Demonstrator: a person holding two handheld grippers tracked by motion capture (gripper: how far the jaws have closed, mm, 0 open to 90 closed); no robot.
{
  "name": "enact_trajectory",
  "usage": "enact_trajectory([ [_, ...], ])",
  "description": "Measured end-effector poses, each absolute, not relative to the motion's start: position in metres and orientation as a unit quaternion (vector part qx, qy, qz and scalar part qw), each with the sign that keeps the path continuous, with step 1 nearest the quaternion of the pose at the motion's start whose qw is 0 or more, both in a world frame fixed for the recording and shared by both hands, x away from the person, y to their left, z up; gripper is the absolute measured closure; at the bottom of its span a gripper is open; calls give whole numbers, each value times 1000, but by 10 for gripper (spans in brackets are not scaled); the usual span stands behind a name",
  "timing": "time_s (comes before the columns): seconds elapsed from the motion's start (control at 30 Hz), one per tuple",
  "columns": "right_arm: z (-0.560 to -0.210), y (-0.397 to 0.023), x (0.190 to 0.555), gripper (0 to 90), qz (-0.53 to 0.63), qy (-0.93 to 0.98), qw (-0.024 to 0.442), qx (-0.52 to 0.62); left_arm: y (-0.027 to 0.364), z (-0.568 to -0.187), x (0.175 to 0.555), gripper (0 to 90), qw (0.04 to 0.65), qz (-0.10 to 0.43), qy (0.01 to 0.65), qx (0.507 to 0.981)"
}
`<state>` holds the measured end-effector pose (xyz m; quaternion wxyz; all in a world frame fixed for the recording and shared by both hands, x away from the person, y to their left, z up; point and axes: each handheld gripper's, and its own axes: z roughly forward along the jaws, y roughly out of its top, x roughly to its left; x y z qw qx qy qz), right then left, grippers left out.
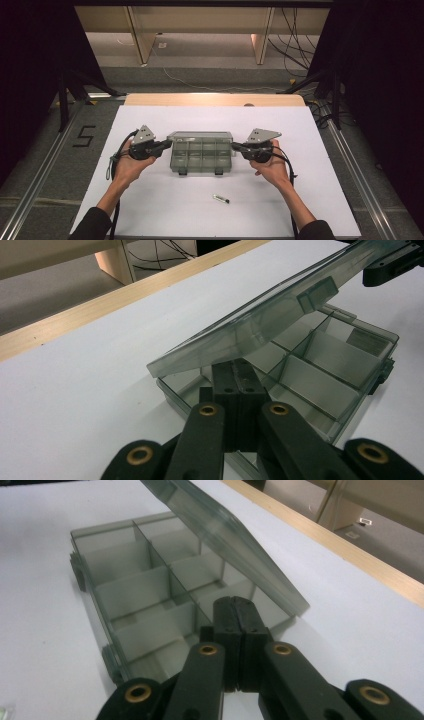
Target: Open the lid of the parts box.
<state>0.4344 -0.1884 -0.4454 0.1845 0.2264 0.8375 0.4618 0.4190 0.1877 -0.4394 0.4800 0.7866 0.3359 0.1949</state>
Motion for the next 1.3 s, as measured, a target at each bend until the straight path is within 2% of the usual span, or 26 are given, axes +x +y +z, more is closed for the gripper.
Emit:
enact_trajectory([
  [0.03,-445,-193,434,803,457,838,180,239,188,-439,419,896,481,195,338,785],
  [0.07,-445,-193,434,803,457,838,180,239,188,-439,419,896,481,195,338,785],
  [0.1,-445,-198,436,673,456,831,182,262,188,-439,419,896,480,195,338,786],
  [0.13,-445,-198,436,673,456,831,182,262,188,-439,419,896,480,195,338,786],
  [0.17,-445,-201,439,522,467,821,182,273,187,-439,419,896,480,195,338,786],
  [0.2,-445,-200,439,467,472,817,183,276,187,-439,419,896,480,195,338,786],
  [0.23,-444,-199,440,413,467,817,192,278,188,-439,419,896,479,196,336,786],
  [0.3,-443,-198,441,388,468,817,192,277,187,-439,419,896,480,196,337,786],
  [0.33,-442,-195,443,339,464,818,202,272,187,-439,419,896,481,194,340,785],
  [0.53,-439,-188,448,353,465,821,208,258,187,-440,420,896,481,193,340,785],
  [0.6,-436,-184,453,391,469,818,220,250,187,-440,420,895,481,193,340,785],
  [0.8,-435,-180,456,521,470,821,218,241,188,-440,420,893,479,194,345,784],
  [0.93,-434,-178,457,622,472,821,224,231,188,-443,420,821,471,186,347,789],
  [0.97,-434,-178,457,622,472,821,224,231,188,-445,421,821,462,183,348,795],
  [1.03,-432,-178,456,665,472,822,218,233,185,-450,422,703,454,168,369,793],
  [1.07,-432,-178,456,676,474,821,216,236,184,-452,422,673,449,165,375,794],
  [1.17,-432,-177,458,701,478,817,224,234,185,-454,423,640,428,162,375,806],
  [1.2,-431,-177,457,707,474,818,221,238,183,-457,423,602,432,156,393,797],
  [1.3,-431,-176,458,718,476,816,224,241,183,-460,423,597,414,146,399,805],
])
